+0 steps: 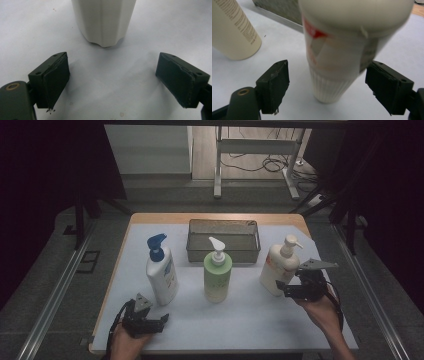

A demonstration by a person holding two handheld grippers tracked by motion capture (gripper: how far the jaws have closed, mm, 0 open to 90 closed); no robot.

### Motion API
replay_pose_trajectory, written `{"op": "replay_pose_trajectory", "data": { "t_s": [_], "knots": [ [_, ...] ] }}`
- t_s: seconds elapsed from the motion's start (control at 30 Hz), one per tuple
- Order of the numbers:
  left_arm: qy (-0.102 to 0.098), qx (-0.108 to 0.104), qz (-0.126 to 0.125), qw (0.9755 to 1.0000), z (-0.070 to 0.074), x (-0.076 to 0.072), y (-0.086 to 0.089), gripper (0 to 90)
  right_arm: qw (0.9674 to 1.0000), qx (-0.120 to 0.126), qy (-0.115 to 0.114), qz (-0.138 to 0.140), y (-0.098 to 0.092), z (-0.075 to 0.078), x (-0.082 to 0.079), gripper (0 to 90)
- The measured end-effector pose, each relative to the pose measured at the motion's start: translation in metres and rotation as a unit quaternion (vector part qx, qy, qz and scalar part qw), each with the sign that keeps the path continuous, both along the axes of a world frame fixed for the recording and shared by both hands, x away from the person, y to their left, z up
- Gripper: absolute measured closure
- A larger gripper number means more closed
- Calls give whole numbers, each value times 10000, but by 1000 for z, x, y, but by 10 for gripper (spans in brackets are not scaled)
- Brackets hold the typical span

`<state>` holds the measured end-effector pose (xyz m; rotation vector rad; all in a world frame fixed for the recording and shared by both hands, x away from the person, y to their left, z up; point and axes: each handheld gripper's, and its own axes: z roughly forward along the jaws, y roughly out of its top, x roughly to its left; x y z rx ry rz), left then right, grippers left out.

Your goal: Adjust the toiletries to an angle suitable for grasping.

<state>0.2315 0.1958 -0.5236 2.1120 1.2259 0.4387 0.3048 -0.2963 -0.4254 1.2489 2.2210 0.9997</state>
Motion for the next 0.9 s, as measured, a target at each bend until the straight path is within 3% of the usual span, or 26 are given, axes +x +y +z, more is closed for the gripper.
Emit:
{"op": "replay_pose_trajectory", "data": {
  "t_s": [0.43,0.77,0.9],
  "knots": [
    [1,-1,-1,10000,0,0,0,117,9998,157,92,48,6,1,24,210],
    [1,-1,-1,10000,0,0,0,117,10000,18,50,0,12,4,34,320],
    [2,0,-1,10000,0,0,0,117,9998,87,143,71,10,5,35,340]
  ]
}}
